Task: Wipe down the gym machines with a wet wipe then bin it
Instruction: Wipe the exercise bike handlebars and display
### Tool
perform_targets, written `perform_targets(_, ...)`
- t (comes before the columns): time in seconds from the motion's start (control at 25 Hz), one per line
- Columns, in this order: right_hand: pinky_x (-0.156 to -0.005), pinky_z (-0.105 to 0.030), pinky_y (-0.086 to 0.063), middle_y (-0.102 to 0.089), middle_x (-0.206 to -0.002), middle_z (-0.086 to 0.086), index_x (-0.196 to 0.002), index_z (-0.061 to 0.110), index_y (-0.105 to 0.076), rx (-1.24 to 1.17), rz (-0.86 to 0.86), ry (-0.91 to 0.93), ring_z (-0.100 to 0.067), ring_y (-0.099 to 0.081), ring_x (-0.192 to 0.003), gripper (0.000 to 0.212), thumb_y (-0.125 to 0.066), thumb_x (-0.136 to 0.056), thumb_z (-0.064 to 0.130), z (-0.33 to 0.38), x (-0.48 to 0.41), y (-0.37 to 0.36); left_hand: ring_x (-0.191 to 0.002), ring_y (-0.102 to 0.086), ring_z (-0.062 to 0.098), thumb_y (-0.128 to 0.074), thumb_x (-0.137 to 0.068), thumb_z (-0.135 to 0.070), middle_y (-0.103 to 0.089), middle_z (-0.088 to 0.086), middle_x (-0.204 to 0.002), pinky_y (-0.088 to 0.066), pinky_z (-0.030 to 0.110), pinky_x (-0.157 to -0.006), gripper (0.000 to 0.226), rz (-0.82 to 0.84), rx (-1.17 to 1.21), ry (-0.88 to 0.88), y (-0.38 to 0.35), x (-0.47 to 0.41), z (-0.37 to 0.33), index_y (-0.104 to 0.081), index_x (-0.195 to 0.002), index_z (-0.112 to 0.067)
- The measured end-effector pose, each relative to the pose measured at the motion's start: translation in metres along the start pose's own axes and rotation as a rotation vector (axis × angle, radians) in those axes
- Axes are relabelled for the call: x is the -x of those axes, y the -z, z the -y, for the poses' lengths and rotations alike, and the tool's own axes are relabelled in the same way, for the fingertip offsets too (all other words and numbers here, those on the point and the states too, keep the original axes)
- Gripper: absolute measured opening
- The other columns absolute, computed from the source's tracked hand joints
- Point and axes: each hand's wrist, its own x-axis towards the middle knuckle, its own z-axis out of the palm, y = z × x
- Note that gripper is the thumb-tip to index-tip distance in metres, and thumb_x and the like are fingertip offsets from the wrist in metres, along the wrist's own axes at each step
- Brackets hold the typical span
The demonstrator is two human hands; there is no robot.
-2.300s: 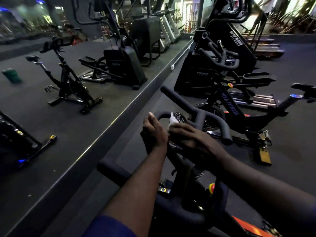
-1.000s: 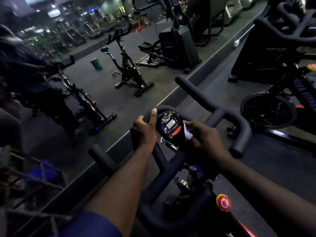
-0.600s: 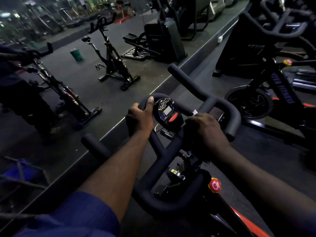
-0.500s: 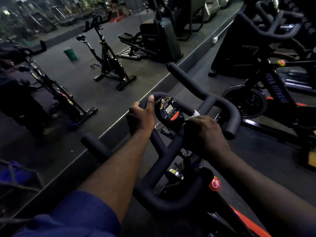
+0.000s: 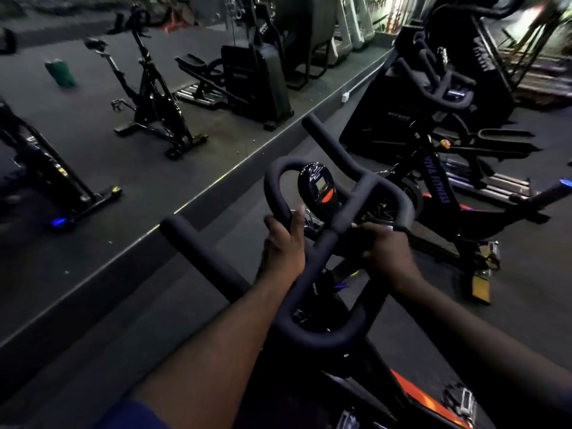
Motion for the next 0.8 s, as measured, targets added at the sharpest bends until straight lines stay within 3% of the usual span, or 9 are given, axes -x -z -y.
perform_targets(0.12, -0.069, -0.032, -0.050, -0.073, -0.080, -0.011, -0.085, 0.010, -0.075, 0.274, 0.137, 0.081, -0.027, -0.070, -0.079, 0.011, -0.072, -0.080, 0.002, -0.001, 0.018, -0.010, -0.127, -0.058, 0.043, -0.033, -0.099, -0.074, -0.060, 0.030, -0.136, -0.047, 0.047, -0.104, 0.075, 0.221, -0.215, 0.072, 0.009, 0.009, 0.012, -0.040, -0.130, -0.006)
perform_targets(0.16, -0.068, -0.035, -0.049, -0.072, -0.082, -0.014, -0.084, 0.010, -0.075, 0.388, 0.141, 0.110, -0.032, -0.070, -0.081, 0.007, -0.072, -0.080, 0.005, -0.002, 0.019, -0.011, -0.128, -0.058, 0.043, -0.032, -0.099, -0.074, -0.059, 0.030, -0.137, -0.046, 0.048, -0.105, 0.079, 0.248, -0.312, 0.066, 0.011, 0.012, 0.014, -0.038, -0.134, -0.003)
perform_targets(0.28, -0.065, -0.032, -0.040, -0.069, -0.087, -0.012, -0.086, 0.014, -0.071, 0.490, 0.086, 0.084, -0.034, -0.069, -0.086, 0.005, -0.068, -0.083, 0.012, -0.006, 0.013, -0.012, -0.130, -0.057, 0.043, -0.029, -0.099, -0.075, -0.060, 0.029, -0.137, -0.045, 0.048, -0.104, 0.084, 0.262, -0.559, -0.003, 0.012, 0.023, 0.014, -0.037, -0.133, 0.001)
perform_targets(0.4, -0.067, -0.031, -0.036, -0.058, -0.087, -0.008, -0.094, 0.011, -0.068, 0.568, 0.123, 0.100, -0.036, -0.067, -0.090, 0.009, -0.062, -0.088, 0.013, -0.011, 0.010, -0.017, -0.133, -0.056, 0.039, -0.011, -0.095, -0.082, -0.061, 0.019, -0.140, -0.040, 0.052, -0.107, 0.095, 0.301, -0.797, 0.009, 0.015, 0.028, 0.012, -0.052, -0.137, -0.007)
perform_targets(0.52, -0.071, -0.034, -0.039, -0.060, -0.097, -0.015, -0.103, 0.006, -0.066, 0.617, 0.137, -0.035, -0.040, -0.064, -0.100, 0.015, -0.059, -0.092, 0.012, -0.012, 0.010, -0.016, -0.132, -0.056, 0.037, -0.001, -0.097, -0.079, -0.062, 0.015, -0.139, -0.038, 0.055, -0.106, 0.096, 0.347, -0.966, -0.014, 0.018, 0.032, 0.006, -0.060, -0.137, -0.014)
perform_targets(0.64, -0.072, -0.034, -0.041, -0.068, -0.110, -0.018, -0.107, 0.005, -0.064, 0.568, 0.133, -0.171, -0.041, -0.065, -0.104, 0.018, -0.060, -0.091, 0.013, -0.019, 0.017, 0.000, -0.122, -0.062, 0.036, -0.010, -0.102, -0.073, -0.066, 0.013, -0.129, -0.046, 0.051, -0.100, 0.083, 0.259, -1.118, -0.216, 0.025, 0.044, 0.007, -0.065, -0.127, -0.016)
perform_targets(0.8, -0.069, -0.026, -0.039, -0.077, -0.107, -0.010, -0.104, 0.004, -0.076, 0.530, 0.189, -0.185, -0.030, -0.072, -0.101, 0.018, -0.065, -0.091, 0.011, -0.029, 0.048, 0.046, -0.100, -0.065, 0.034, -0.053, -0.099, -0.058, -0.056, 0.008, -0.119, -0.053, 0.043, -0.074, 0.040, 0.028, -0.999, -0.690, 0.035, 0.053, 0.017, -0.056, -0.113, -0.021)
